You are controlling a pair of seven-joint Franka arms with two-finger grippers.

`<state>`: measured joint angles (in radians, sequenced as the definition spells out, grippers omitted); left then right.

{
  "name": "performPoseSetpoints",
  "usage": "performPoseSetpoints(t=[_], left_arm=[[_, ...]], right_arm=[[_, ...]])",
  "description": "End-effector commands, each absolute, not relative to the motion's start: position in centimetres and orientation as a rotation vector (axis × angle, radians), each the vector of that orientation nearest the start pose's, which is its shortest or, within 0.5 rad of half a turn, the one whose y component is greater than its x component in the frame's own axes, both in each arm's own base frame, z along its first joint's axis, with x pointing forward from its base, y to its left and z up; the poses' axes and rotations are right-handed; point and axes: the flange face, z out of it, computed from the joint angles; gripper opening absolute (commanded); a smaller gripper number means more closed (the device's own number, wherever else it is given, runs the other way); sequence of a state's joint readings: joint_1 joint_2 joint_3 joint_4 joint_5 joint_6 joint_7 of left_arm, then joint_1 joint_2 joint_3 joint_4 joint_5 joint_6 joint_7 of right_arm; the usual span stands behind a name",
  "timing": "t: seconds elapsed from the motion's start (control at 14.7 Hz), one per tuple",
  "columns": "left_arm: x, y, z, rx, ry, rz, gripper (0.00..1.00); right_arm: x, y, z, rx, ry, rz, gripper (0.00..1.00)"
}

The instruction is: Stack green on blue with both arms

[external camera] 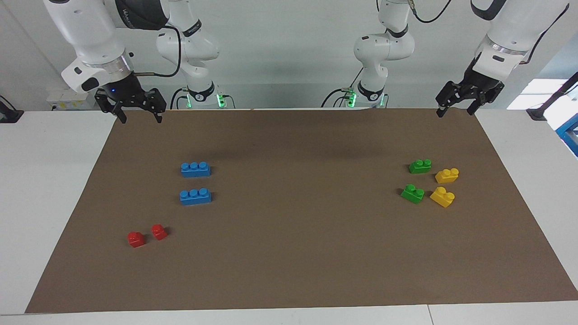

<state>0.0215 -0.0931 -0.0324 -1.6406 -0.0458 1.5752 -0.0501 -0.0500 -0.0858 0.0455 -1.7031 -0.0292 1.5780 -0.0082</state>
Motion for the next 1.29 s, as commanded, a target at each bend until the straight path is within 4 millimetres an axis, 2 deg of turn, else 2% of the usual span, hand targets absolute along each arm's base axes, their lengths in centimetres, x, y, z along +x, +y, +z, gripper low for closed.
performPoseSetpoints(t=[0.0, 0.27, 0.75, 1.02, 1.22], left_arm=[[52.6, -0.9, 64.8, -3.173, -0.048, -0.067, 1.00], [52.7, -0.8, 64.8, -3.173, -0.046, -0.069, 1.00], [52.6, -0.8, 64.7, -3.173, -0.051, -0.062, 1.00], [52.6, -0.6, 64.7, -3.173, -0.058, -0.062, 1.00], [52.6, -0.7, 64.6, -3.173, -0.055, -0.057, 1.00]], right_arm=[[51.8, -0.6, 61.1, -3.169, 0.026, 0.044, 1.00], [51.8, -0.1, 61.0, -3.169, 0.053, 0.043, 1.00], [51.9, -0.6, 60.8, -3.168, 0.089, 0.034, 1.00], [52.3, -1.4, 60.5, -3.162, 0.199, -0.011, 1.00], [52.9, -1.5, 59.9, -3.132, 0.442, -0.028, 1.00]])
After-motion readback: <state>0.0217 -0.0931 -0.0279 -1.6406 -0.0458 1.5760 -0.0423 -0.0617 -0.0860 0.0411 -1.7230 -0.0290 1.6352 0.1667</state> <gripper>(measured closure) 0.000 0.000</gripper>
